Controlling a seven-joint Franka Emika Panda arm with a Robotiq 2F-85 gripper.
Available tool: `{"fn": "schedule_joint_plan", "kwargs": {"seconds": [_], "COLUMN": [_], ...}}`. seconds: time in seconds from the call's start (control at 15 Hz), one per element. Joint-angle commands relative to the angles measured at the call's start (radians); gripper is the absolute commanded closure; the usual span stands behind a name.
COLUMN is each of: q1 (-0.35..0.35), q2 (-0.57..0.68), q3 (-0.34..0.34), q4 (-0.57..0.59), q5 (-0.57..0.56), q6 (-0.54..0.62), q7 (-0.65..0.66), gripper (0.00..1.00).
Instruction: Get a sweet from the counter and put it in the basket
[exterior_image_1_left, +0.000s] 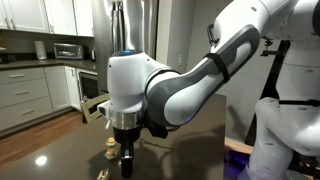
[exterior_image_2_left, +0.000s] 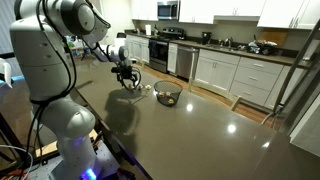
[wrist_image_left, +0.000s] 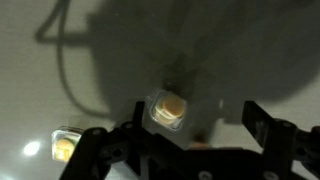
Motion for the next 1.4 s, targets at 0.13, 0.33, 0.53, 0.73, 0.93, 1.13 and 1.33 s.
{"fn": "schedule_joint_plan", "kwargs": {"seconds": [0.13, 0.33, 0.53, 0.73, 0.93, 1.13, 1.33], "q1": [0.007, 0.007, 0.005, 0.004, 0.003, 0.003, 0.001], "q2": [0.022, 0.029, 0.036, 0.040, 0.040, 0.037, 0.025], "q3": [-0.007, -0.011, -0.017, -0.024, -0.030, -0.034, -0.036], "q4": [-0.010, -0.013, -0.013, -0.015, -0.015, -0.012, -0.006], "q5": [-0.059, -0.082, -0.108, -0.125, -0.132, -0.138, -0.131], "q6": [0.072, 0.100, 0.119, 0.131, 0.134, 0.119, 0.085], "q7": [0.048, 0.054, 0.061, 0.066, 0.066, 0.063, 0.050], "gripper": [0.02, 0.25, 0.36, 0.58, 0.77, 0.89, 0.91]}}
